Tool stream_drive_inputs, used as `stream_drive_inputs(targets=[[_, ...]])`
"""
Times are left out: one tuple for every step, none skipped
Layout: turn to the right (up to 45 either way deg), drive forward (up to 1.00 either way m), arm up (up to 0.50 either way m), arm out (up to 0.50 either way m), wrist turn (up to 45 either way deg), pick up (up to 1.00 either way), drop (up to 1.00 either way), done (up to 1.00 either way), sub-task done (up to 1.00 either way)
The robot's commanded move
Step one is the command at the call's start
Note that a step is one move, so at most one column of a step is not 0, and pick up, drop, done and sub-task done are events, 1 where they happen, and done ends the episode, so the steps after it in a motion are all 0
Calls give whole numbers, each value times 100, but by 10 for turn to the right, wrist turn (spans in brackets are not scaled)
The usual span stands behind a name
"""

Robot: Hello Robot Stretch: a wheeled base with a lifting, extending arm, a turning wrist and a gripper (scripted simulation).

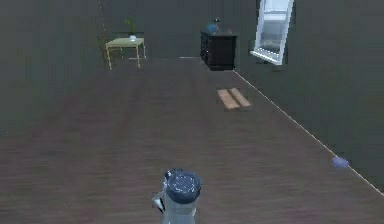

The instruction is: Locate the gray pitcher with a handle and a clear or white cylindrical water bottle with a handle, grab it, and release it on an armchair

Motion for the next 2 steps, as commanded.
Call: stream_drive_inputs(targets=[[0, 25, 0, 0, 0, 0, 0, 0, 0], [-450, 0, 0, 0, 0, 0, 0, 0, 0]])
